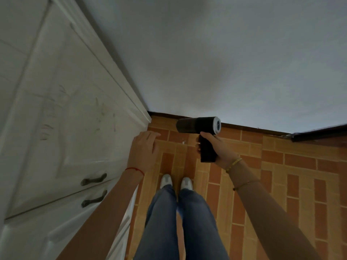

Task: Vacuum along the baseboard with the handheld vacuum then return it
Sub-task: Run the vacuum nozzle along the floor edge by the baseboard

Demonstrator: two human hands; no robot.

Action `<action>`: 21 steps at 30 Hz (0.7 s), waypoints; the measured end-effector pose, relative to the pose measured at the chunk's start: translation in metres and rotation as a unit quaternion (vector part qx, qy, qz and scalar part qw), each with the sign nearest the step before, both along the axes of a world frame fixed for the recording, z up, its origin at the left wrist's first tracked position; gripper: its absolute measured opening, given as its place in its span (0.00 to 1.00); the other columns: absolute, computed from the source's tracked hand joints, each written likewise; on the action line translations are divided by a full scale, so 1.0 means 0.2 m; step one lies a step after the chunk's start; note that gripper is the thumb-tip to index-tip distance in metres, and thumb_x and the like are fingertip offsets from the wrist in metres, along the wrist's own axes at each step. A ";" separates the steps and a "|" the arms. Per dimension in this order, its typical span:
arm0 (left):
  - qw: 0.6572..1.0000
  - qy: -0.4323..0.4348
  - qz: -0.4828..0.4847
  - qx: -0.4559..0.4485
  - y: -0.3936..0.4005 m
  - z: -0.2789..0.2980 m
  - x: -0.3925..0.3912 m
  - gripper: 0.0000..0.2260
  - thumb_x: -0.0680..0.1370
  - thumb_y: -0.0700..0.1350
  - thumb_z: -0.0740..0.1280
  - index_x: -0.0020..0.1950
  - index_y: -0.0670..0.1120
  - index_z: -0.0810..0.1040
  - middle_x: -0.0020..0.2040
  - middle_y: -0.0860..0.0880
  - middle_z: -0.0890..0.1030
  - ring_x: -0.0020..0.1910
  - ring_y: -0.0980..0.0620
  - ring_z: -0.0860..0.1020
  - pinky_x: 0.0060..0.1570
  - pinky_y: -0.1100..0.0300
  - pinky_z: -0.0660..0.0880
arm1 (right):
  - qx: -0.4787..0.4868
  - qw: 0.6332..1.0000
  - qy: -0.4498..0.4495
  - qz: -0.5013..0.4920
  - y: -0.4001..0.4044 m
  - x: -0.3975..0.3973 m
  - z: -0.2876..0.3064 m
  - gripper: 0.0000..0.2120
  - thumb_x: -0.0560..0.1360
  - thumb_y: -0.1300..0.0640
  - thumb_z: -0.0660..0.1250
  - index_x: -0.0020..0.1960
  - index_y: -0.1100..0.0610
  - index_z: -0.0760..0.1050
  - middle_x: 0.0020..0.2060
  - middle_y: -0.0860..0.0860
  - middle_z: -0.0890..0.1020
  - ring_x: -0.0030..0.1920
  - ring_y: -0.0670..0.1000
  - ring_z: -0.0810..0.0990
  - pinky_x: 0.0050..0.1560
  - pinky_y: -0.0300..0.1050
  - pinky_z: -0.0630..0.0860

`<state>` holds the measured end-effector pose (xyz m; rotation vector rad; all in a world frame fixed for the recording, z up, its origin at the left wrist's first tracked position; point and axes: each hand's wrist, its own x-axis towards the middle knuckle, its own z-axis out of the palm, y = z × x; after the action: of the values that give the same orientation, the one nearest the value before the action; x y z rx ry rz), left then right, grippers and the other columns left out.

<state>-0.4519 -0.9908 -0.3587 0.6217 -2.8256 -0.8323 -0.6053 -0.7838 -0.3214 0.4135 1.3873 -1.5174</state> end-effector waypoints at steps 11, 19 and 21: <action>0.999 -0.028 -0.018 0.002 -0.04 -1.46 -0.06 0.19 0.77 0.44 0.55 0.57 0.37 0.81 0.53 0.39 0.83 0.51 0.39 0.81 0.58 0.54 0.69 | 0.014 1.000 0.011 0.005 -0.07 -0.08 -1.41 0.08 0.76 0.55 0.66 0.50 0.59 0.73 0.35 0.53 0.78 0.32 0.50 0.76 0.33 0.44 0.76; 0.995 -0.057 -0.063 -0.048 -0.09 -2.35 -0.05 0.17 0.77 0.42 0.56 0.62 0.42 0.78 0.57 0.44 0.80 0.57 0.46 0.76 0.58 0.50 0.74 | 0.116 0.987 0.109 0.036 -0.05 -0.13 -2.34 0.26 0.67 0.43 0.73 0.55 0.62 0.78 0.36 0.54 0.80 0.32 0.52 0.79 0.35 0.46 0.78; 0.992 -0.077 -0.079 -0.061 -0.08 -2.54 -0.05 0.17 0.78 0.41 0.58 0.64 0.41 0.77 0.59 0.44 0.79 0.59 0.45 0.76 0.59 0.48 0.74 | 0.136 0.977 0.158 0.055 -0.05 -0.13 -2.49 0.28 0.65 0.40 0.74 0.54 0.61 0.78 0.36 0.55 0.81 0.34 0.53 0.80 0.38 0.48 0.79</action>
<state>-0.4613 -1.0077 -0.8675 0.4685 -3.0716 -0.6544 -0.6320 -0.7941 -0.8184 0.2631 1.8471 -1.3469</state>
